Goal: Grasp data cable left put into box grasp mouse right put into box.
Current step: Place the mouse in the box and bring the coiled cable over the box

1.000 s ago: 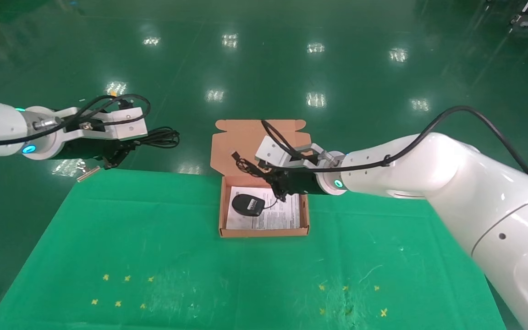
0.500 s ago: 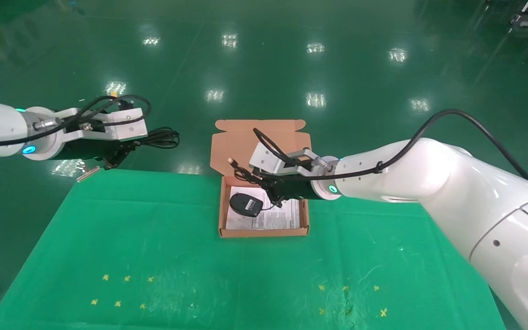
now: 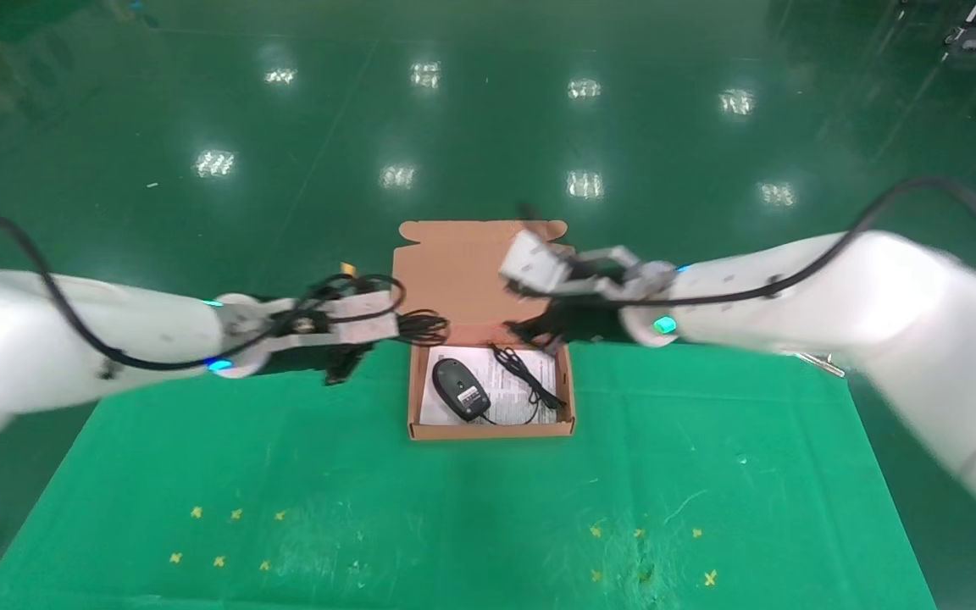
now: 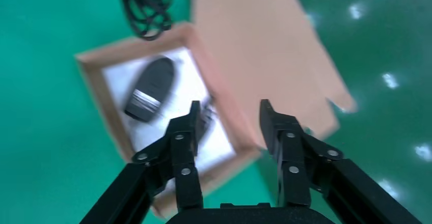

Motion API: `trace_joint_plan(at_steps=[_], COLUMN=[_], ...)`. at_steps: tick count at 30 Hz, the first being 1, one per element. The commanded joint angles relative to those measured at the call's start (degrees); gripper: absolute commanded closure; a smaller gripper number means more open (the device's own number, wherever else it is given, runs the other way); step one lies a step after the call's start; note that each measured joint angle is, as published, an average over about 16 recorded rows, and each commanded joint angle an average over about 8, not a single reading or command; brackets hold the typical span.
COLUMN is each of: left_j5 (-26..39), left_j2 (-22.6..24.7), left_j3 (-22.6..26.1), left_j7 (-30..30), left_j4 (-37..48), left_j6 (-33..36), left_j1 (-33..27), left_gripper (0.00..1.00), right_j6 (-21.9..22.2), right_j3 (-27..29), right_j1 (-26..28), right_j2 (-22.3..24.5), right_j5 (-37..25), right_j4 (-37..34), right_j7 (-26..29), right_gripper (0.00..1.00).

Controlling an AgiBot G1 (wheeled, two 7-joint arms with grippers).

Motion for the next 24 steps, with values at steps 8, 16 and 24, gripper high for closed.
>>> trace_joint_plan(at_steps=[8,16,24], left_j5=[-3.0,-9.7,-18.5], left_j2=[9.1,13.8,14.4], left_j3=[0.7,1.9,5.6], left_j7=[9.0,19.6,26.2], left_j4=[10.7,17.9,18.6], left_j6=[-9.3,-13.9,-15.1], left_j1=[2.6,3.7,3.9], left_gripper=[1.00,1.00,0.90], right_j6=[-0.5,-1.2,-3.2], right_j3=[0.1,-0.5,-1.6], right_j1=[2.3,3.6,6.4], right_j2=[8.4,15.3,19.0], right_j5=[-1.9,-5.0,-10.6], right_j4=[6.2,15.3,23.7], right_j7=[3.5,10.4,18.0], right_gripper=[0.00,0.00,0.00])
